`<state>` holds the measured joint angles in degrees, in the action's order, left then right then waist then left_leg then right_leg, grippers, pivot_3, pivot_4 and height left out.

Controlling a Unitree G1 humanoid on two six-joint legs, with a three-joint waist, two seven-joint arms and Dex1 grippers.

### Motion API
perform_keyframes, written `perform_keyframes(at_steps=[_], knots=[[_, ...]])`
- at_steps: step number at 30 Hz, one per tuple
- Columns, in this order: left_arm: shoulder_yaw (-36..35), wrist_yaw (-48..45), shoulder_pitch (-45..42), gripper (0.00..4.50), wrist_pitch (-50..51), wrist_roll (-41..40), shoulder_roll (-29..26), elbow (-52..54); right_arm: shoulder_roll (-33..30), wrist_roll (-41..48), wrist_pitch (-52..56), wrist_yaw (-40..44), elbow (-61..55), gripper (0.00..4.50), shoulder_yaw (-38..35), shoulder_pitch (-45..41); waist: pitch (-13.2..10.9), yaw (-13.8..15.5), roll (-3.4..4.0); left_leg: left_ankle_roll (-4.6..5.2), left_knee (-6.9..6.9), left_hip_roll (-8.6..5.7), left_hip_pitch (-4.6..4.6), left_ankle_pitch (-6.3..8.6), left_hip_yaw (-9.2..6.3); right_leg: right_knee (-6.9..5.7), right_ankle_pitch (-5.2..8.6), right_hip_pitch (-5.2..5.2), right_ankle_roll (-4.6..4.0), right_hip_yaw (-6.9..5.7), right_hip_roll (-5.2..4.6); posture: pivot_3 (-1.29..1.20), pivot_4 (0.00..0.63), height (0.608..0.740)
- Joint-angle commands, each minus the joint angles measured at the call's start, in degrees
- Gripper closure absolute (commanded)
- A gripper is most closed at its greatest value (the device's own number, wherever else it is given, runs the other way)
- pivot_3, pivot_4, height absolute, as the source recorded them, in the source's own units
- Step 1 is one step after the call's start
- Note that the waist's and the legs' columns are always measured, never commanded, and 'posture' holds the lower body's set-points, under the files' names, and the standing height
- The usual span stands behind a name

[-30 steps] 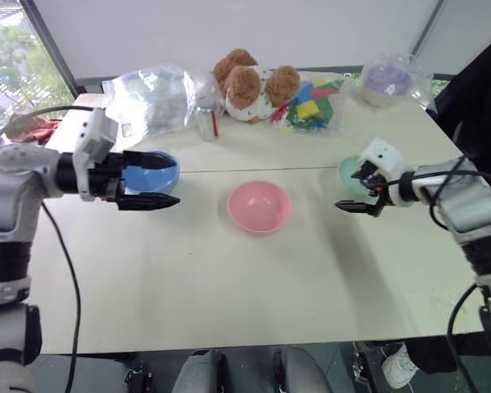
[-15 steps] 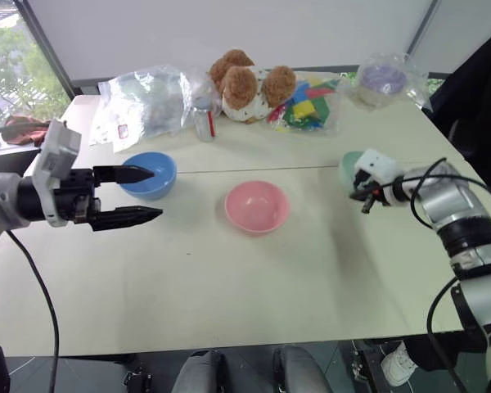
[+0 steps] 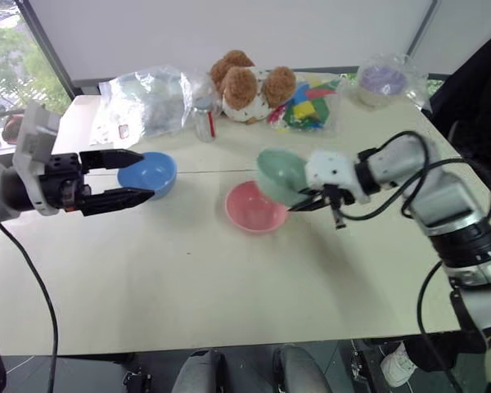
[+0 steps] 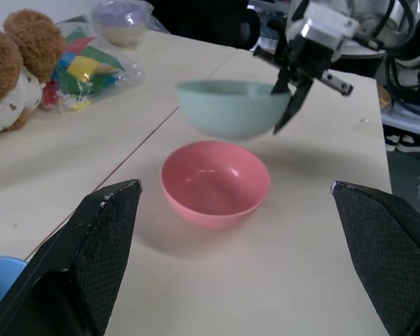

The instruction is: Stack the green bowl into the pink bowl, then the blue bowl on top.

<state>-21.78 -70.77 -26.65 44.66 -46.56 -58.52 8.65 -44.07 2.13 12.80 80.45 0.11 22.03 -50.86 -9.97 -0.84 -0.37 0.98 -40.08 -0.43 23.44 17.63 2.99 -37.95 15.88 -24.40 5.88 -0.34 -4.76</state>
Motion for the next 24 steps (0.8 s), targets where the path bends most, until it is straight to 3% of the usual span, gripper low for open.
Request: perform_keyframes(at_steps=[1,7,12,16,20,24], knots=[[-1.39,0.80,0.13,0.00,-0.35,-0.86,-0.91,1.75,1.84,-2.16,-2.77,-0.51,1.01,4.45,0.88,-1.88,0.00,0.08,-0.01,-0.02,0.00,0.00,0.01,-0.01,0.00,0.00,0.00,-0.01,0.00,0.00,0.00,0.00,0.150,0.740],[-3.07,2.27,2.85,0.00,-0.05,-1.35,-1.40,3.93,5.64,-5.89,-7.45,-0.67,7.87,4.45,3.33,-4.38,-0.02,-0.18,-0.03,-0.03,0.03,0.00,0.01,-0.02,0.00,0.00,0.00,-0.04,0.00,0.00,0.00,0.00,0.150,0.740],[-4.18,3.62,4.53,0.00,0.08,-1.70,-1.36,5.31,7.17,-5.31,-7.35,1.09,8.35,2.38,3.13,-5.18,-0.02,-0.20,-0.03,-0.04,0.05,0.00,0.01,-0.02,-0.01,0.00,0.00,-0.05,0.00,0.00,-0.01,0.00,0.150,0.740],[-4.15,3.88,5.88,0.00,-0.59,-0.83,-1.50,5.62,8.74,-2.21,-2.65,1.23,6.22,0.14,0.39,-6.62,-0.02,-0.23,-0.03,-0.04,0.04,0.00,0.01,-0.02,0.00,0.00,0.00,-0.04,0.00,0.00,-0.04,0.00,0.150,0.740],[-1.43,4.10,5.30,0.00,-4.24,2.89,-1.51,3.89,8.60,4.96,8.36,-0.31,4.01,0.06,-6.88,-8.83,-0.03,-0.01,-0.02,-0.05,0.05,0.00,0.01,-0.03,-0.03,-0.01,0.00,-0.04,-0.01,0.01,-0.07,0.00,0.150,0.740],[5.01,4.23,4.07,0.00,-14.09,13.26,-1.65,-0.85,5.64,14.83,23.27,-2.46,-1.47,0.06,-16.68,-7.40,-0.02,0.36,-0.03,-0.05,0.08,-0.04,0.01,-0.02,-0.09,0.01,0.00,-0.02,-0.01,-0.07,-0.18,0.00,0.150,0.740]])
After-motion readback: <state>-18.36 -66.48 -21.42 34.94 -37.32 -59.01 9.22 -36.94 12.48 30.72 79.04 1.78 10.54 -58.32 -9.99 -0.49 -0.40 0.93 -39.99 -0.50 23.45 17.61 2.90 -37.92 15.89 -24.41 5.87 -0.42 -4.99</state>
